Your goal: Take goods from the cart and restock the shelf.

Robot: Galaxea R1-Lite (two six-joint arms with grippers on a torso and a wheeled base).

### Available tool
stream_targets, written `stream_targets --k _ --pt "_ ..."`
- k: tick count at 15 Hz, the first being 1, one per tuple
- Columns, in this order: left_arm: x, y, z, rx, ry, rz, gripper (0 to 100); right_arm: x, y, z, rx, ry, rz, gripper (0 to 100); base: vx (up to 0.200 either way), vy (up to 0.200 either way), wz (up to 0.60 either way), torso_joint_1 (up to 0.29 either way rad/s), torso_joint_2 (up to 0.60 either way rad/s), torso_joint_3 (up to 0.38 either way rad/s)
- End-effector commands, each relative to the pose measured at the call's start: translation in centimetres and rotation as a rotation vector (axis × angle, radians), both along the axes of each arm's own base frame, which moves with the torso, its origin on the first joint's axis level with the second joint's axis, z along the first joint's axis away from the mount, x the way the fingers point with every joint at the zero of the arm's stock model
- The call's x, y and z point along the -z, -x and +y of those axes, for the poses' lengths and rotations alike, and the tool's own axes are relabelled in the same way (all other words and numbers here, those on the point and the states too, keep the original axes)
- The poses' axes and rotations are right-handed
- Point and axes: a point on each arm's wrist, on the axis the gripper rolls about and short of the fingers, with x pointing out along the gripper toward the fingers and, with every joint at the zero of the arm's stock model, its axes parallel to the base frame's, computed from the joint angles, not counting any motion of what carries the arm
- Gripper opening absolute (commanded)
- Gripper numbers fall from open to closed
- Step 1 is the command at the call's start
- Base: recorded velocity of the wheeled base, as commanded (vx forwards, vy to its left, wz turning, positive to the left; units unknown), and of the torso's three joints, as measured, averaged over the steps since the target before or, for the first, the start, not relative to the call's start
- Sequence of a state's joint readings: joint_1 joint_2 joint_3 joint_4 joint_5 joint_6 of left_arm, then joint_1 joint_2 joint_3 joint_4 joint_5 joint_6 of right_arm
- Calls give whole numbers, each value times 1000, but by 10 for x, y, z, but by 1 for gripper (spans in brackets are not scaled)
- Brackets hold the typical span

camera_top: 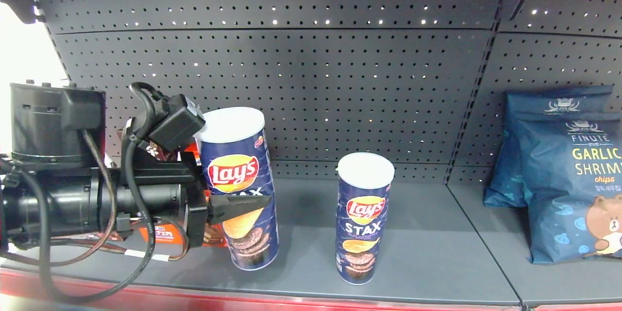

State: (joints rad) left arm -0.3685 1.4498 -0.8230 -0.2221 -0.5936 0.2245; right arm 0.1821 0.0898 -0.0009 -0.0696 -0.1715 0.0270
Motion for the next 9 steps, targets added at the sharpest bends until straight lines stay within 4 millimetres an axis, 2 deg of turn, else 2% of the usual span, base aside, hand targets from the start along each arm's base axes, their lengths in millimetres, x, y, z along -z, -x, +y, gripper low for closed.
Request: stream_targets --k 1,3,7,9 --pt "11 -19 -6 2 -14 26 0 0 0 0 0 2 7 100 0 0 0 0 0 0" --pt "24 -31 -11 3 -29 50 0 0 0 0 -6 8 8 100 0 0 0 0 0 0" --pt "35 -58 -20 -1 -3 6 0 0 0 0 -7 56 7 100 0 0 0 0 0 0" --pt "37 -68 -18 -12 -2 12 0 0 0 1 -28 63 7 100 0 0 0 0 0 0"
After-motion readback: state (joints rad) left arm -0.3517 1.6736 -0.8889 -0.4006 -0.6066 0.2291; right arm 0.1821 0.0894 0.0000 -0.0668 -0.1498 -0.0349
